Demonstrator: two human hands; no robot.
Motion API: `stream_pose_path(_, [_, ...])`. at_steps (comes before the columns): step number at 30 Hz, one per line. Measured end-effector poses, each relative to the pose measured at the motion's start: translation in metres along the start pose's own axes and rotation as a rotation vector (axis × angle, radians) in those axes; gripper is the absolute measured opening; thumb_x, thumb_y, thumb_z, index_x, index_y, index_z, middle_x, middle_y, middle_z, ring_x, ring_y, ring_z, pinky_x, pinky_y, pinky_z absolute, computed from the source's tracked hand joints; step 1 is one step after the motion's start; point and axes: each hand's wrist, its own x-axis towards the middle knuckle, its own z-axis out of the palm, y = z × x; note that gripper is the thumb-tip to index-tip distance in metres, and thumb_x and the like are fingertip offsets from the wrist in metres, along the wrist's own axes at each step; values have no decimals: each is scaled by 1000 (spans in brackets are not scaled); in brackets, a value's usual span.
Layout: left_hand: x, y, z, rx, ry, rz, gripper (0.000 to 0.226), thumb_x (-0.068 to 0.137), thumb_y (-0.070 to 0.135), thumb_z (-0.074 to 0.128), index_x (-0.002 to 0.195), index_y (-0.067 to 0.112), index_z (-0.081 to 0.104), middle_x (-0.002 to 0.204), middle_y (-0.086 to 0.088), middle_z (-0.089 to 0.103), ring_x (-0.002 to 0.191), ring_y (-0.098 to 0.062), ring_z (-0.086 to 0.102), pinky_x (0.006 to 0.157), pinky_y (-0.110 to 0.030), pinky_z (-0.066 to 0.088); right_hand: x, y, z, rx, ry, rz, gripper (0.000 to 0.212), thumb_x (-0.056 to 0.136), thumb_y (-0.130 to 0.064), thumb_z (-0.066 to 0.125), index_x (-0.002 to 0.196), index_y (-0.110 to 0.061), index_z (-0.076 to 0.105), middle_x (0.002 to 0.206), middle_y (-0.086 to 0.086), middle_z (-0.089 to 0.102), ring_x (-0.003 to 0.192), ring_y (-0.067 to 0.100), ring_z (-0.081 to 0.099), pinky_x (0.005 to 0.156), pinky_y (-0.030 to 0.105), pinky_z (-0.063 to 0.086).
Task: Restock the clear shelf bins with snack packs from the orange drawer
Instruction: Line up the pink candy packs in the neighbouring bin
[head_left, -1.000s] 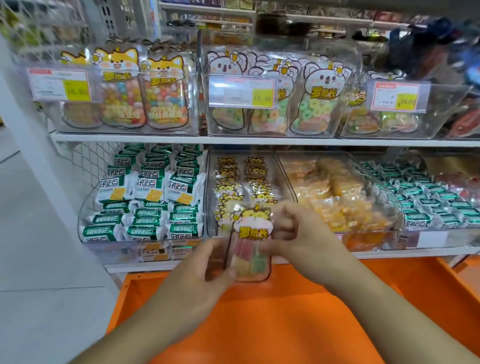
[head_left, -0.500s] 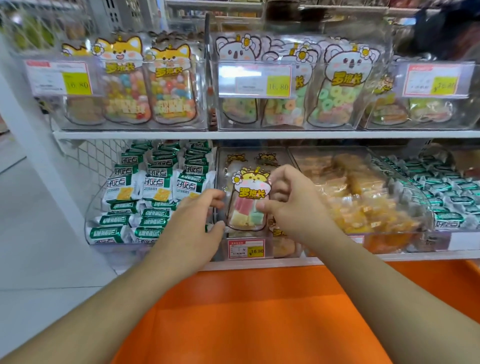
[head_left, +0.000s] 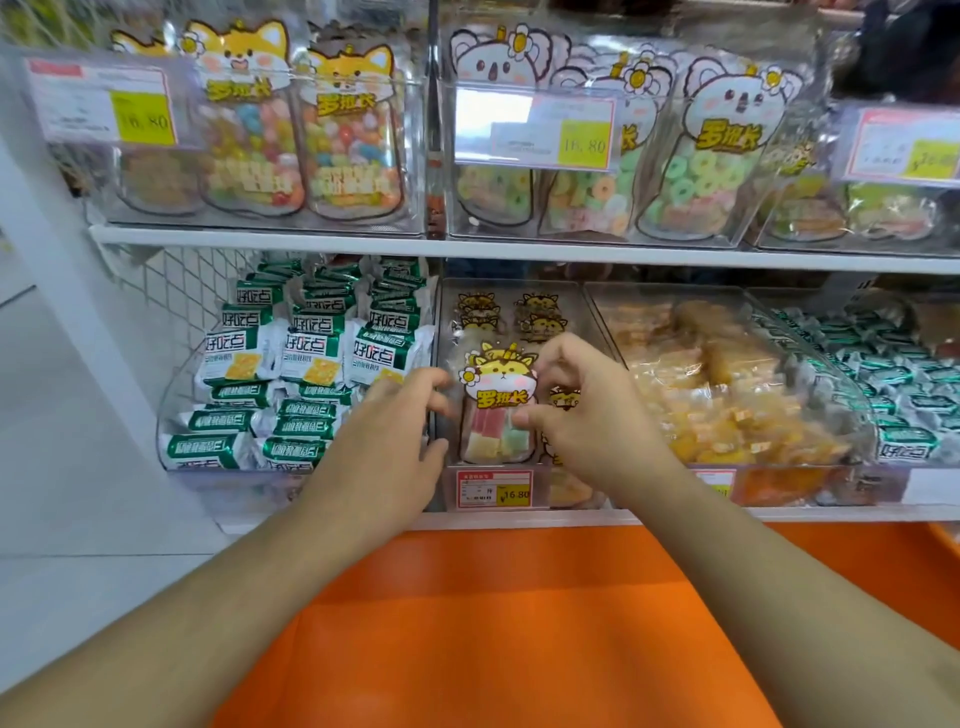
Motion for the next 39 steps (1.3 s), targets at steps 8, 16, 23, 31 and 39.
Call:
stream_pose_path(8, [-1, 6, 2, -79, 58, 30, 69, 95, 25, 72, 150, 36, 33, 125, 26, 52, 117, -6, 49, 93, -28, 41, -2, 5, -1, -146, -86, 32, 44, 75, -31, 94, 89, -33, 52, 87, -16, 71, 76, 3, 66, 67, 29, 57])
stream_pose_path(16, [8, 9, 8, -25, 66, 37, 74, 94, 43, 72, 154, 47, 29, 114, 23, 59, 118, -9, 44, 97, -38, 43, -3, 8, 8, -364, -136, -42, 42, 80, -37, 89, 101, -24, 55, 92, -12, 59, 94, 15, 54, 93, 37, 45])
stream_pose_path(23, [9, 14, 9, 219, 38, 110, 41, 100, 47, 61, 139, 38, 54, 132, 17, 59, 126, -15, 40, 104, -37, 30, 3, 17, 17, -504, -150, -97, 46, 83, -48, 83, 107, -30, 47, 94, -12, 58, 103, 17, 46, 98, 37, 30])
stream_pose_path(31, [11, 16, 4, 137, 50, 79, 38, 97, 48, 68, 130, 41, 51, 99, 25, 51, 106, -16, 42, 95, -37, 35, 12, 9, -28, 89, -274, 72, 29, 93, -12, 66, 117, -28, 68, 111, -7, 71, 107, 8, 66, 89, 28, 53])
stream_pose_path(39, [17, 4, -4, -34, 43, 140, 27, 92, 52, 70, 114, 45, 56, 106, 30, 58, 111, -5, 45, 97, -37, 32, 40, 19, -17, -315, -178, -6, 39, 93, -35, 79, 131, -42, 69, 118, -20, 65, 104, 7, 60, 87, 24, 49])
